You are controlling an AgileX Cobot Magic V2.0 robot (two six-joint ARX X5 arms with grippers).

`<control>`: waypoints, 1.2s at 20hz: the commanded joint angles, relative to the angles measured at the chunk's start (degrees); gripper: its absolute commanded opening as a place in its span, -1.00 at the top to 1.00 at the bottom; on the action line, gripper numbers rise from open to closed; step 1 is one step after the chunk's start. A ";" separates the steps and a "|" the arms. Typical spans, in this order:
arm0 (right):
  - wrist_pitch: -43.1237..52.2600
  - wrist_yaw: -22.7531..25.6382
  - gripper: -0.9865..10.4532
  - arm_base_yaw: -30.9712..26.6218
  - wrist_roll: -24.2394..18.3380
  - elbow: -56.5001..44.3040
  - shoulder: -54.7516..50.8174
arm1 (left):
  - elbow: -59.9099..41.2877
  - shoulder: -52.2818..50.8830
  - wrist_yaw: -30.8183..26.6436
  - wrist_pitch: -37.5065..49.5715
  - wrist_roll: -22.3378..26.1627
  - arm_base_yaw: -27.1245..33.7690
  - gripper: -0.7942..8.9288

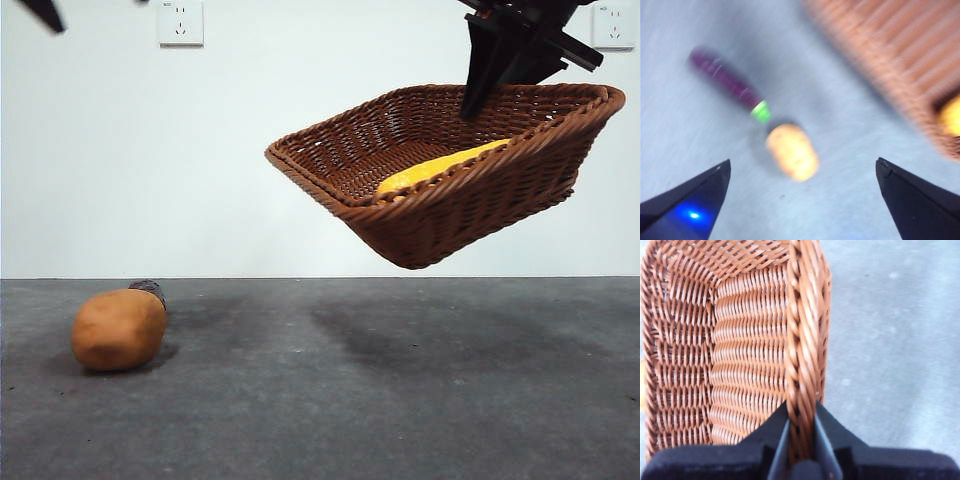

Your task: Help me put the vegetables on the table into the basket

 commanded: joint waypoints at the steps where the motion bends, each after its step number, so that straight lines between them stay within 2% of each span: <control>1: 0.61 -1.22 0.85 -0.26 -1.11 -0.07 0.02 | -3.41 2.10 0.02 1.79 -2.23 0.83 -0.16; 5: 0.61 -1.27 0.85 -0.48 -1.73 -0.04 0.02 | -10.78 8.37 0.59 7.10 -5.25 1.99 -0.16; 11: 0.09 -1.33 0.85 -0.48 -2.40 -0.04 0.02 | -11.47 18.34 0.46 12.59 -9.46 1.99 -0.19; 15: 0.15 -1.75 0.85 -0.48 -2.93 -0.07 0.02 | -11.47 24.11 0.85 11.65 -11.85 2.05 -0.20; 19: 0.59 -1.99 0.85 -0.48 -3.50 -0.04 0.02 | -11.52 27.54 2.99 13.18 -12.63 1.62 -0.20; 24: 0.76 -2.75 0.85 -0.48 -4.33 -0.07 0.02 | -11.61 30.51 2.97 13.29 -13.18 1.62 -0.20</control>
